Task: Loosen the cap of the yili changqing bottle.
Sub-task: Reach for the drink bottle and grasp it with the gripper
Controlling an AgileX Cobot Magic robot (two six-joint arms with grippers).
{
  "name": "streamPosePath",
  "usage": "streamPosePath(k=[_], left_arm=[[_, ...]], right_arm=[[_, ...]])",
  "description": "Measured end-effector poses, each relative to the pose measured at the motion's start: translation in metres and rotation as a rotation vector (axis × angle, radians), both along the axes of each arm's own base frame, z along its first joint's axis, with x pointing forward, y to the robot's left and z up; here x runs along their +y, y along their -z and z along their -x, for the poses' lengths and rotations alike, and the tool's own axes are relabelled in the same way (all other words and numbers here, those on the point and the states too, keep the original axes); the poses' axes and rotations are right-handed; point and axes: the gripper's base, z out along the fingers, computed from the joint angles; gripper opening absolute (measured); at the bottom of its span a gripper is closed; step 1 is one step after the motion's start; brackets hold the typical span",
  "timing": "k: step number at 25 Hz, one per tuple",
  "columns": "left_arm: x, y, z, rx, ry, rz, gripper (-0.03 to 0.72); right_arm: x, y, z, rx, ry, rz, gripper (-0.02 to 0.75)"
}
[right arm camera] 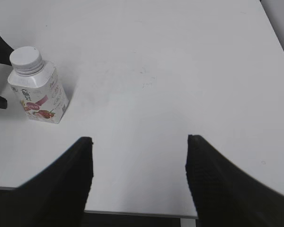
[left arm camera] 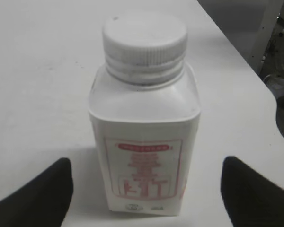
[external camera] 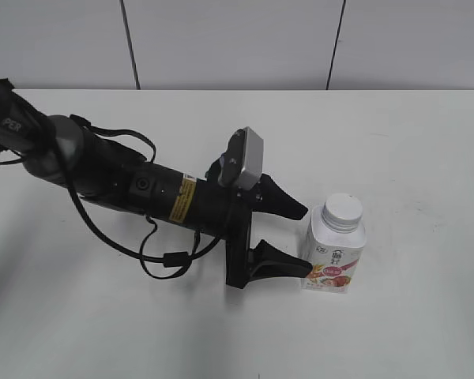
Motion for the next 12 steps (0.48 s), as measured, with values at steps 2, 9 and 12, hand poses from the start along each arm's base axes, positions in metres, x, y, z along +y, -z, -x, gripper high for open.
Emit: streamPosePath(k=[2,9,12], left_arm=[[-0.005,0.002,0.0,0.003,0.001,0.009,0.583],[-0.025,0.011,0.002,0.01,0.027,0.026,0.583],[-0.033,0.014,0.003,0.017,0.026,0.038,0.583]], right_arm=[[0.0,0.0,0.0,0.0,0.0,0.0,0.494],[0.0,0.0,0.0,0.0,0.0,0.0,0.494],[0.0,0.0,0.0,0.0,0.0,0.0,0.494]])
